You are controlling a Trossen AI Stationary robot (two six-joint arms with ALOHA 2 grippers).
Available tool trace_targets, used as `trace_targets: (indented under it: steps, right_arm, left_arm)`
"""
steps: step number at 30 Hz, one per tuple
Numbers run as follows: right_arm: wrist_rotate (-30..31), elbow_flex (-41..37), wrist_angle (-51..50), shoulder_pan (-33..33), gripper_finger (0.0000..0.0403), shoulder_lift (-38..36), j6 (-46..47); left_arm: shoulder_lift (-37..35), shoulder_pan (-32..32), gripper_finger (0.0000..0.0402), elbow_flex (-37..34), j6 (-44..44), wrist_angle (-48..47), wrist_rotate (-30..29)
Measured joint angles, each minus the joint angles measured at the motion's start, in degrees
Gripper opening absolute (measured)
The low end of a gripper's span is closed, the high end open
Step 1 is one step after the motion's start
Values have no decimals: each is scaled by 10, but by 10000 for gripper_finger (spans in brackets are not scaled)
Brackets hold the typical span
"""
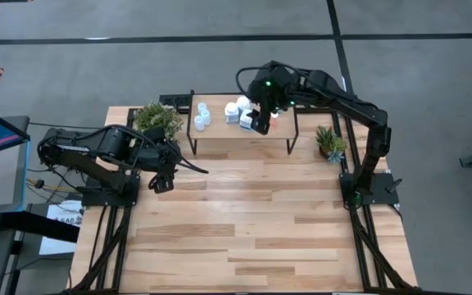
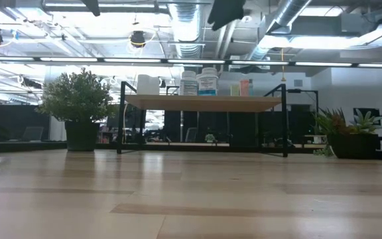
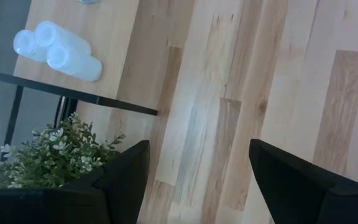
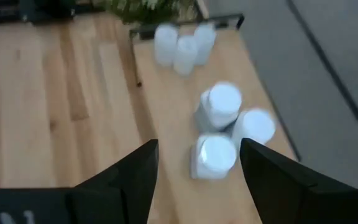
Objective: Pick and place medicine bottles onto shelf by color
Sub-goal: Return to Home Position
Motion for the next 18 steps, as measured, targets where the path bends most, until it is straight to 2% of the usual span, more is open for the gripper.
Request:
trace_targets:
  steps: [6,9,13,18]
  right_arm:
    - [-90,1,-149,23,248,-5,2]
    - [-98,-7,-205,41,241,-16,7]
    - [-95,-51,-204,65,226,-76,12]
    - [-87,-158,-132,98,204,-203,65]
  left_arm:
    - [-3,0,261,0,2,-1,0]
    - [-17,-7,261,0,-5,-5,0]
    - [-47,-19,261,0,-38,-5,-9]
    - [-75,-32,261,0,-66,12,-44]
